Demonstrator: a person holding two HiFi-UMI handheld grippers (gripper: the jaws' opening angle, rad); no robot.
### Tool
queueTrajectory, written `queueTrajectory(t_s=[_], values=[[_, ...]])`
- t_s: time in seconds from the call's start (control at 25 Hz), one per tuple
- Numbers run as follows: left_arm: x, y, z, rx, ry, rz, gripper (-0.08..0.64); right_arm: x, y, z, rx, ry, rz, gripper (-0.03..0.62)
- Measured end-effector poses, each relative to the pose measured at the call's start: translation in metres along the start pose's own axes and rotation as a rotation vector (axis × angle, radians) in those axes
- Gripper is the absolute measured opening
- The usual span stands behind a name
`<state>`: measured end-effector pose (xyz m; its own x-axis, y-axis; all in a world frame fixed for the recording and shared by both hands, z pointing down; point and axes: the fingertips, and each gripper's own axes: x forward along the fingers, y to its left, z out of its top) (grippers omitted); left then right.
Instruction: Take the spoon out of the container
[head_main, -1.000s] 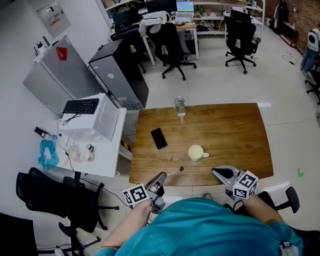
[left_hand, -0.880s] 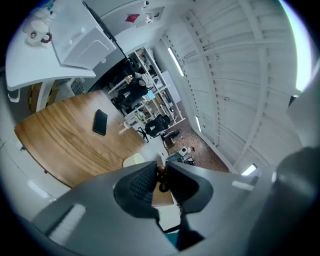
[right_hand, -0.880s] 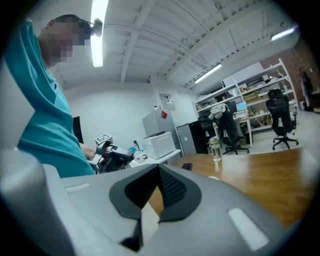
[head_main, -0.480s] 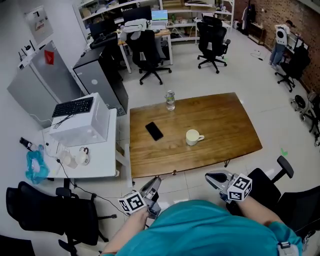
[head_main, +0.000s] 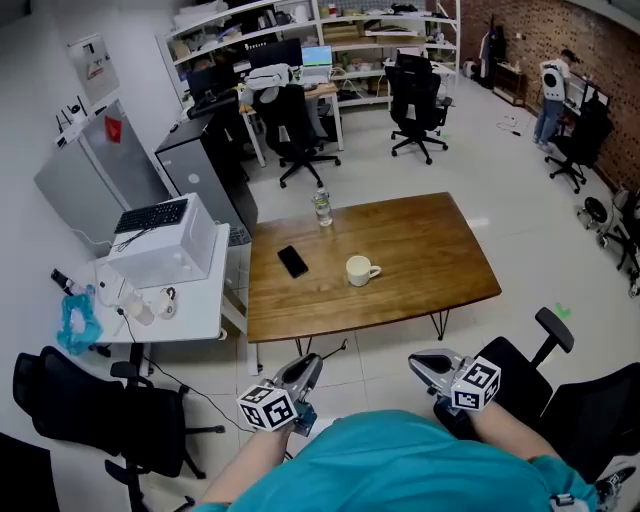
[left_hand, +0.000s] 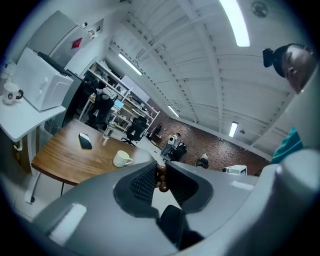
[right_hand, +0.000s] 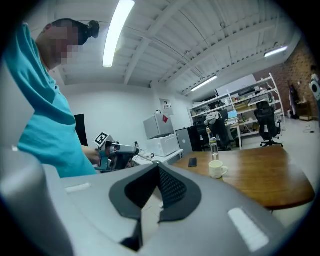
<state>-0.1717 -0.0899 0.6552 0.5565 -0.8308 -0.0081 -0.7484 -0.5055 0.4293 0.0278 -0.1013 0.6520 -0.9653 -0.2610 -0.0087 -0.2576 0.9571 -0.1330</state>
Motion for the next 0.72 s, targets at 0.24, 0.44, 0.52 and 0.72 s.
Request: queueTrajectory(t_s=[0.24,0.44,0.52,0.72], values=[[0.037,-0.107,-0.060,0.098,-0.022,0.033,0.049,-0.119,0.007,-0.015,-0.031,0.013,0.048,0.002],[0.059,-0.195,-0.095,0.156,0.018,0.050,0.049,-0.202,0.008,-0.022,0.010,0.000,0.082,0.002],[0.056,-0.213,-0.092,0.176,0.017,0.053,0.049,-0.212,0.013,-0.019,0.015,0.000,0.091,0.002],[0.021,-0.230,-0.091,0.195,-0.006,0.052,0.049,-0.214,0.046,-0.020,0.027,0.004,0.099,0.002]])
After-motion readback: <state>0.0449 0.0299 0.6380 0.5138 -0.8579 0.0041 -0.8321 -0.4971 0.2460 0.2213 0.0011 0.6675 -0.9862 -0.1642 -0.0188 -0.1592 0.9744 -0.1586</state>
